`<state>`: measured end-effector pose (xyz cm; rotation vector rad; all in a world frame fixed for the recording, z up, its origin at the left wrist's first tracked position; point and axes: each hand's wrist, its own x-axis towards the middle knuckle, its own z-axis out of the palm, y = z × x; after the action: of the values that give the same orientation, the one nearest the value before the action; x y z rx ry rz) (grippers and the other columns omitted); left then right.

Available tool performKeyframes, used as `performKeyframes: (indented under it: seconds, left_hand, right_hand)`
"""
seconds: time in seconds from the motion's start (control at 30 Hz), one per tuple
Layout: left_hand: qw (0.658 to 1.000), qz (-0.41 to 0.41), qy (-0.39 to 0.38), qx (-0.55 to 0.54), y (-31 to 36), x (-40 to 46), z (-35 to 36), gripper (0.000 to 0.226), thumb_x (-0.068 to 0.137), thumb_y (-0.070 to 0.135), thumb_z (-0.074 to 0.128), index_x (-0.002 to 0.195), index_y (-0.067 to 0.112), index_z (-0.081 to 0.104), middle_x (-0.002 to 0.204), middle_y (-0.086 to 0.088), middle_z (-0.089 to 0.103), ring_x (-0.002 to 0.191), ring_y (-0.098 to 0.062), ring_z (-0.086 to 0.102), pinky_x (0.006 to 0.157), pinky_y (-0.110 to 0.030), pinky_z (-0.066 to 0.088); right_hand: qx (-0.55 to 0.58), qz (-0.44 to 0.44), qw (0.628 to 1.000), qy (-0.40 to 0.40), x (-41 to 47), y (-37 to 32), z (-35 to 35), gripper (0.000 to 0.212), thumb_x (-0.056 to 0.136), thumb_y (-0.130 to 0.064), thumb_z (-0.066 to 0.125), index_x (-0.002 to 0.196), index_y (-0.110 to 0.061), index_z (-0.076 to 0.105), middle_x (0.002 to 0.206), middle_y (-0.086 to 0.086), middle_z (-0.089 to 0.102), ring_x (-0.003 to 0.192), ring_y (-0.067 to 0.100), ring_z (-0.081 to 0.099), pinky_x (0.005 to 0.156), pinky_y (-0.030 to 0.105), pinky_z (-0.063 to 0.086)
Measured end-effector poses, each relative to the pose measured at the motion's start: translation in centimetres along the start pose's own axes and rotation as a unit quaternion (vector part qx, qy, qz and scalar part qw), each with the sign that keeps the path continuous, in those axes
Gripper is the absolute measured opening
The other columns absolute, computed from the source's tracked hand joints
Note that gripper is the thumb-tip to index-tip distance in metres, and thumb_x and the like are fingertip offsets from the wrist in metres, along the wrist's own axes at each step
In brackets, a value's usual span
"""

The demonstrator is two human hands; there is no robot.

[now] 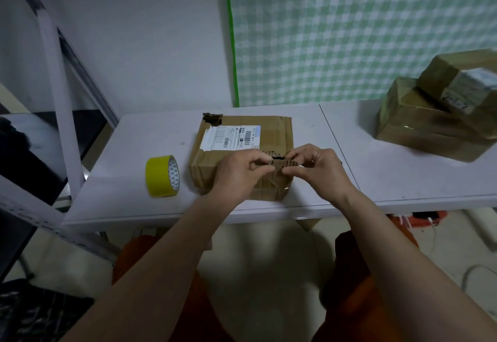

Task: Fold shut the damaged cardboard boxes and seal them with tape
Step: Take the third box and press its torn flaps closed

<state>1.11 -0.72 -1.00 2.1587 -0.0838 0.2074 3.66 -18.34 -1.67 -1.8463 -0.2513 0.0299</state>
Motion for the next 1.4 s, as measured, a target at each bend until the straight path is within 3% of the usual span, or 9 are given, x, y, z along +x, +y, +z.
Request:
performKeyframes:
  seconds: [0.17, 0.3, 0.5, 0.6, 0.73, 0.83, 1.13, 1.27, 1.4]
  left_hand:
    - [0.997, -0.031, -0.038, -0.065, 0.1, 0.1, 0.0, 0.014, 0.082, 0.01, 0.072, 0.085, 0.024, 0.071, 0.067, 0.013, 0.059, 0.049, 0.003, 0.053, 0.046, -0.012, 0.043]
    - [0.994, -0.034, -0.045, -0.097, -0.1, -0.2, 0.2, 0.017, 0.082, 0.007, 0.071, 0.087, 0.023, 0.071, 0.064, 0.016, 0.057, 0.05, 0.003, 0.055, 0.049, -0.014, 0.046]
    - [0.993, 0.044, 0.002, -0.107, -1.6, -0.4, 0.6, 0.015, 0.072, -0.001, 0.078, 0.074, 0.013, 0.074, 0.07, 0.003, 0.057, 0.055, -0.009, 0.049, 0.057, -0.022, 0.051]
    - [0.994, 0.079, 0.019, -0.079, -2.1, -0.5, 0.9, 0.01, 0.07, -0.001, 0.079, 0.074, 0.007, 0.075, 0.07, -0.006, 0.061, 0.057, -0.013, 0.047, 0.056, -0.017, 0.043]
    - [0.992, 0.094, 0.038, -0.07, -2.4, -0.6, 1.2, 0.008, 0.07, -0.003, 0.079, 0.072, 0.002, 0.074, 0.07, -0.007, 0.06, 0.056, -0.009, 0.046, 0.058, -0.012, 0.04]
    - [0.992, 0.092, 0.037, -0.074, -2.4, -0.6, 1.3, 0.008, 0.07, -0.003, 0.079, 0.072, 0.003, 0.074, 0.069, -0.005, 0.059, 0.057, -0.01, 0.046, 0.058, -0.013, 0.041]
    - [0.992, 0.066, 0.015, -0.106, -2.5, -0.5, 1.0, 0.014, 0.07, -0.004, 0.078, 0.072, 0.008, 0.073, 0.076, -0.002, 0.06, 0.061, -0.017, 0.049, 0.061, -0.015, 0.043]
    - [0.992, 0.071, 0.007, -0.102, -2.5, -0.4, 0.8, 0.018, 0.07, -0.006, 0.078, 0.071, 0.012, 0.073, 0.089, 0.005, 0.055, 0.063, -0.004, 0.047, 0.063, -0.012, 0.043]
    - [0.995, 0.057, 0.005, -0.079, -2.3, -0.4, 0.7, 0.016, 0.071, -0.007, 0.076, 0.072, 0.009, 0.074, 0.116, 0.005, 0.055, 0.06, -0.003, 0.047, 0.067, -0.011, 0.044]
  right_hand:
    - [-0.006, 0.028, 0.998, -0.06, 0.2, 0.2, -1.6, 0.007, 0.075, 0.005, 0.072, 0.071, -0.002, 0.071, 0.091, 0.014, 0.07, 0.082, 0.02, 0.066, 0.084, 0.03, 0.053]
    - [0.038, 0.032, 0.998, -0.026, 0.2, 0.7, -1.6, 0.01, 0.068, 0.006, 0.076, 0.071, 0.01, 0.067, 0.089, 0.026, 0.069, 0.084, 0.036, 0.066, 0.085, 0.037, 0.055]
    - [0.074, 0.039, 0.996, -0.02, 0.3, -0.2, -2.5, 0.013, 0.078, 0.005, 0.069, 0.079, -0.007, 0.073, 0.085, 0.007, 0.074, 0.086, 0.019, 0.068, 0.086, 0.028, 0.053]
    - [-0.118, -0.017, 0.993, 0.013, 1.6, -1.2, -1.6, 0.013, 0.075, -0.012, 0.078, 0.074, -0.017, 0.066, 0.083, 0.0, 0.066, 0.074, 0.013, 0.058, 0.072, 0.026, 0.05]
    - [-0.452, -0.038, 0.887, -0.079, 3.1, -2.6, 0.5, 0.035, 0.078, -0.031, 0.072, 0.084, -0.014, 0.042, 0.085, 0.001, 0.045, 0.074, 0.02, 0.043, 0.064, 0.03, 0.033]
    - [-0.525, -0.018, 0.846, -0.091, 3.9, -2.8, 1.1, 0.023, 0.084, -0.018, 0.063, 0.082, -0.012, 0.04, 0.086, 0.009, 0.051, 0.073, 0.026, 0.045, 0.061, 0.031, 0.035]
    - [-0.31, 0.044, 0.935, -0.165, 3.9, -2.5, -0.4, 0.023, 0.084, 0.005, 0.045, 0.072, -0.014, 0.042, 0.076, 0.004, 0.048, 0.054, 0.022, 0.061, 0.044, 0.027, 0.044]
    - [-0.443, -0.023, 0.887, -0.123, 4.1, -2.6, 0.3, 0.023, 0.08, -0.012, 0.063, 0.079, -0.014, 0.04, 0.084, 0.002, 0.048, 0.075, 0.023, 0.047, 0.056, 0.031, 0.034]
    - [-0.464, -0.234, 0.846, -0.118, 4.7, -1.7, 0.9, 0.028, 0.068, -0.001, 0.069, 0.091, -0.006, 0.053, 0.095, 0.011, 0.048, 0.088, 0.028, 0.046, 0.055, 0.034, 0.037]
